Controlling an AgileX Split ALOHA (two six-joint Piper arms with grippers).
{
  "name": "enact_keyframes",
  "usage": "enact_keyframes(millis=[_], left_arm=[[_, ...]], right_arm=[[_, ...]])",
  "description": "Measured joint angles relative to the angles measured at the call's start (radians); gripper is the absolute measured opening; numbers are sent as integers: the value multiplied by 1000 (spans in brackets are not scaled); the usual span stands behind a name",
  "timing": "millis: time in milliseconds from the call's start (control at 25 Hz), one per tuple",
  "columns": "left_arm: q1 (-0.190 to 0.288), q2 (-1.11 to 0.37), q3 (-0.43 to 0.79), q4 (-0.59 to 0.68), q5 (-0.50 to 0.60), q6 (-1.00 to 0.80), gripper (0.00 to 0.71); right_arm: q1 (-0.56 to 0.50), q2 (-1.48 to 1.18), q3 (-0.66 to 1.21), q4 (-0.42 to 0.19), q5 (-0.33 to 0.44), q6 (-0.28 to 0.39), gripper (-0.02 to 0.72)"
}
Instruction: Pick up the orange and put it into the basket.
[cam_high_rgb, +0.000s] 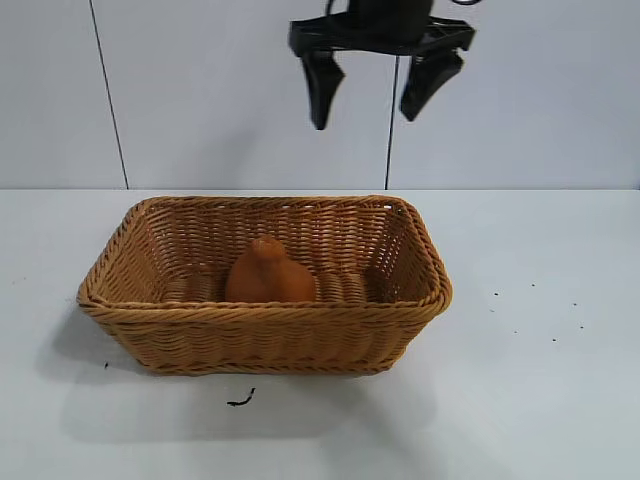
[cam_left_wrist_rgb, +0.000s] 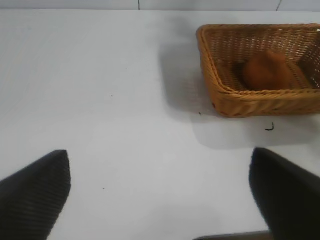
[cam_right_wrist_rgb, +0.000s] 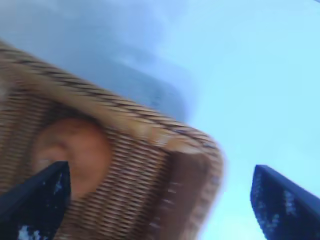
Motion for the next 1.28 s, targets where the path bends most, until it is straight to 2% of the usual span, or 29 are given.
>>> enact_keyframes(millis=[360, 560, 720, 920, 1280], left_arm=[[0, 0, 0, 0, 0, 0, 697], [0, 0, 0, 0, 0, 0, 697], [0, 0, 0, 0, 0, 0, 697], [0, 0, 0, 0, 0, 0, 697], [0, 0, 0, 0, 0, 0, 697]], right_arm=[[-299, 0, 0, -6, 13, 1, 674], [-400, 0, 0, 5, 14, 1, 674], [-412, -6, 22, 35, 13, -6, 674], [-409, -92, 173, 54, 12, -16, 674], [-409, -517, 661, 42, 11, -30, 674]])
